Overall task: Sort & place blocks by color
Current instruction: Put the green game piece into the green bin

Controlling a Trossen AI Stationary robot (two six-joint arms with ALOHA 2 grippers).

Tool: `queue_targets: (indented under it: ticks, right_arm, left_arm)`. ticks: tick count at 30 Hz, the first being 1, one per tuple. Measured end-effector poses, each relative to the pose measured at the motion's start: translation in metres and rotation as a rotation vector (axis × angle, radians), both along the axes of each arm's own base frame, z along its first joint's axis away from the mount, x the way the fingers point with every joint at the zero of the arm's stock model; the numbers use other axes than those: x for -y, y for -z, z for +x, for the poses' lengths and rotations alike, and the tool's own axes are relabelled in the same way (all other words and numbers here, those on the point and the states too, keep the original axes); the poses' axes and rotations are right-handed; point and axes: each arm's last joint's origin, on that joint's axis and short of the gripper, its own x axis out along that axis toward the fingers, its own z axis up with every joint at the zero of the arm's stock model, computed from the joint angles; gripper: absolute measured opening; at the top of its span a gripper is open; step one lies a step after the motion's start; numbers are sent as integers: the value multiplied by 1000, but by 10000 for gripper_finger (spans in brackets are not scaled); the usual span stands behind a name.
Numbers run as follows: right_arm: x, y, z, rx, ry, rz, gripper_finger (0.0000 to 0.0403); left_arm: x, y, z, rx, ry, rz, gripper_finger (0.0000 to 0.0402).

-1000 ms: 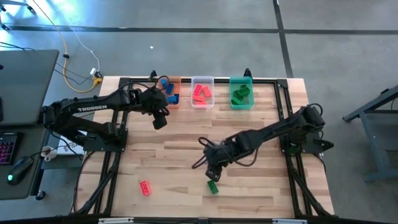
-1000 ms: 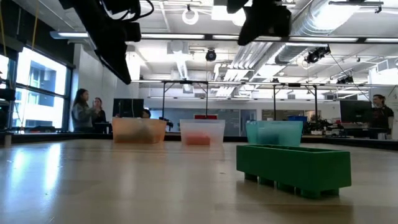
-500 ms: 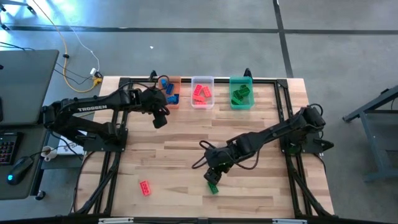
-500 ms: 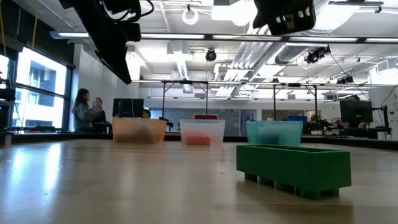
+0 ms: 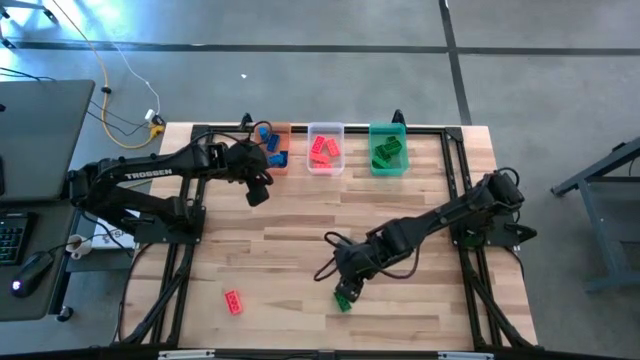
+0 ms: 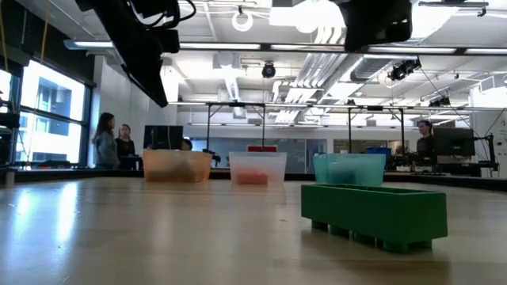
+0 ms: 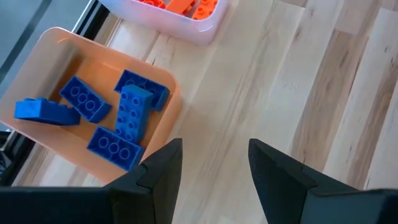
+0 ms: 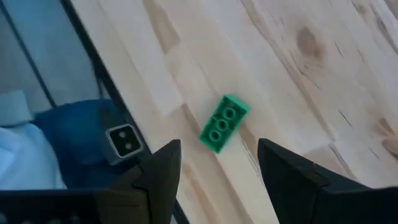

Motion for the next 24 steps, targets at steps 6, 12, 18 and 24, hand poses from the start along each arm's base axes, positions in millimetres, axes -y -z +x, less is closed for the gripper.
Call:
queue_targets:
  ticks: [6, 12, 18, 24]
  right_arm:
    - [1, 3, -2, -18, 111, -67, 229]
    - [-12, 22, 6, -58, 179, -25, 251]
    - [-26, 54, 19, -129, 136, 56, 252]
    - [-31, 63, 25, -113, 164, 64, 252]
  left_arm:
    - [0, 0, 0, 3, -4, -1, 170]
    - [0, 0, 1, 8, -4, 1, 170]
    - [0, -1, 1, 12, -4, 3, 170]
    - [-1, -1, 1, 14, -4, 3, 170]
